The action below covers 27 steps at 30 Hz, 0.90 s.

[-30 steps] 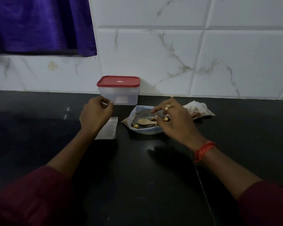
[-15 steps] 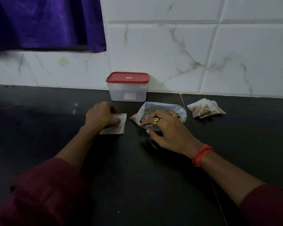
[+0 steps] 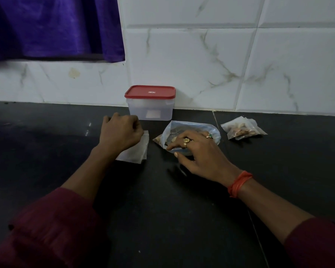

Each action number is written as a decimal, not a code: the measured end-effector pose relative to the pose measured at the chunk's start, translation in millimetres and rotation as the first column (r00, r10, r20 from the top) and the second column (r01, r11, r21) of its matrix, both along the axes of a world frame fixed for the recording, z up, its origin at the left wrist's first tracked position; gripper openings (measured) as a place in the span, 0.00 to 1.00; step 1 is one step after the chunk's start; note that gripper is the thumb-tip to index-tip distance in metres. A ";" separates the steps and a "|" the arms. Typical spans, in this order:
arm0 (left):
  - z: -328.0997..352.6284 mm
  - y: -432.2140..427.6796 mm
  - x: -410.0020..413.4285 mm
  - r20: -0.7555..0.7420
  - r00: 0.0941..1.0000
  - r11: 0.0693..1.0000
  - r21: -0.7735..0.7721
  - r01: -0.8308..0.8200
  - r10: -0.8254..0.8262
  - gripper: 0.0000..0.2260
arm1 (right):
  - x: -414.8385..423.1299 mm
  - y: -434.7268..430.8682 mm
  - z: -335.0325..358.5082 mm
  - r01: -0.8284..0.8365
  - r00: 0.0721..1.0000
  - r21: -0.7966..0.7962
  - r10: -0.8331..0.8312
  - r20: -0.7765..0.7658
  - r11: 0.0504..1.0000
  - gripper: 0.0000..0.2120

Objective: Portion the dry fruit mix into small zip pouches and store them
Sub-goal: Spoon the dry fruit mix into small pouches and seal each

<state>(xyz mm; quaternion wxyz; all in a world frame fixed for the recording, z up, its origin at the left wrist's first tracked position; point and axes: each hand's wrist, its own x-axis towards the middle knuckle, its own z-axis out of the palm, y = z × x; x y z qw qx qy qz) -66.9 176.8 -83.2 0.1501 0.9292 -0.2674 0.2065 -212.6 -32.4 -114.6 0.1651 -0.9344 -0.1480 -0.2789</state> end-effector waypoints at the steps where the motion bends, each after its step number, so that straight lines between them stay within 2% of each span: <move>1: -1.4 -1.5 0.6 0.032 0.999 1.000 -0.029 -0.004 0.005 0.05 | -0.1 0.2 0.1 0.006 1.000 0.013 -0.006 0.019 1.000 0.13; 4: -1.7 -5.7 -1.6 0.079 0.996 0.975 -0.214 0.061 -0.045 0.04 | -0.2 2.1 3.3 0.021 0.996 0.099 -0.030 0.081 0.995 0.11; 6: 1.9 -12.3 -7.5 0.053 0.990 0.897 -0.418 0.143 -0.133 0.04 | -0.6 4.7 7.3 0.024 0.991 0.172 -0.045 0.123 0.985 0.11; 8: 5.7 -21.1 -15.4 0.046 0.972 0.802 -0.558 0.216 -0.230 0.08 | -1.0 5.8 10.4 0.039 0.984 0.241 -0.080 0.161 0.970 0.10; 12: 11.7 -37.9 -33.5 0.105 0.908 0.613 -0.706 0.356 -0.405 0.10 | -2.8 6.5 14.3 0.055 0.971 0.390 -0.141 0.195 0.919 0.12; 17: 9.4 -57.9 -60.6 0.044 0.799 0.407 -0.843 0.352 -0.599 0.09 | -2.1 5.0 16.7 0.102 0.972 0.626 -0.211 0.103 0.773 0.11; 21: 5.3 -65.2 -68.8 -0.003 0.737 0.359 -0.875 0.325 -0.675 0.10 | -2.4 0.9 19.5 0.088 0.973 0.722 -0.214 0.084 0.686 0.12; 27: 0.3 -68.7 -72.0 -0.118 0.710 0.370 -0.904 0.212 -0.694 0.12 | -5.3 4.2 21.1 0.054 0.979 0.703 -0.175 0.101 0.709 0.12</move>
